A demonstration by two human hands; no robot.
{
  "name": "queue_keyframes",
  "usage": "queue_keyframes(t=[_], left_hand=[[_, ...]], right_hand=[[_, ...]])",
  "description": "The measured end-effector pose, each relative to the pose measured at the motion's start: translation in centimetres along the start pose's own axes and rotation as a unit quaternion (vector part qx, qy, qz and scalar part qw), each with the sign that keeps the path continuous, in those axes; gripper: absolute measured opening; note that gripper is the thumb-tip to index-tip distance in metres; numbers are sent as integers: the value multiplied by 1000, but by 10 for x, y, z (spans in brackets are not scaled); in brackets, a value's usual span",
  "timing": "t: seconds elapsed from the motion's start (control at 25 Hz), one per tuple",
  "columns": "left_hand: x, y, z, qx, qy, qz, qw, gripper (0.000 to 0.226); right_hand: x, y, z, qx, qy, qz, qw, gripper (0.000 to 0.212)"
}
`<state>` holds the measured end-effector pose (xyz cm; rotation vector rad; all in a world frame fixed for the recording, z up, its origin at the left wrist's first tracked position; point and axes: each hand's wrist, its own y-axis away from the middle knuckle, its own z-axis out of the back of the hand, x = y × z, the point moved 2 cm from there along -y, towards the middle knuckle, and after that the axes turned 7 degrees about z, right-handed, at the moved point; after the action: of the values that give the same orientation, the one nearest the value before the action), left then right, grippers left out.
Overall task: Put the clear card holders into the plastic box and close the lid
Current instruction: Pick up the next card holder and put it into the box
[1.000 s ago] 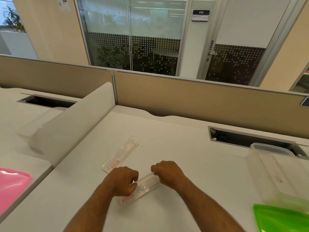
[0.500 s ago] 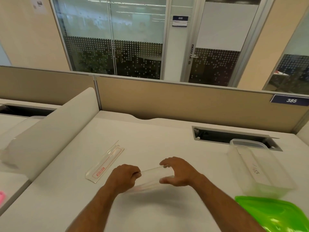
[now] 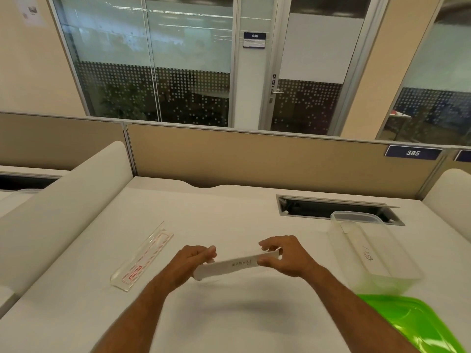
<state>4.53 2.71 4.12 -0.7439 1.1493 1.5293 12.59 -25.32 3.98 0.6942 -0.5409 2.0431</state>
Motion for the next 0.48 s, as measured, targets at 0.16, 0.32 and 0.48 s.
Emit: queue_keyframes(t=[0.16, 0.32, 0.48], left_hand=[[-13, -1, -2, -6, 105, -23, 994, 51], [-24, -4, -5, -33, 138, -35, 989, 68], [-32, -5, -11, -51, 157, -54, 985, 68]], right_hand=[[-4, -1, 9, -45, -74, -42, 995, 47], [1, -4, 23, -78, -108, -46, 990, 45], [4, -3, 31, -87, -127, -45, 987, 43]])
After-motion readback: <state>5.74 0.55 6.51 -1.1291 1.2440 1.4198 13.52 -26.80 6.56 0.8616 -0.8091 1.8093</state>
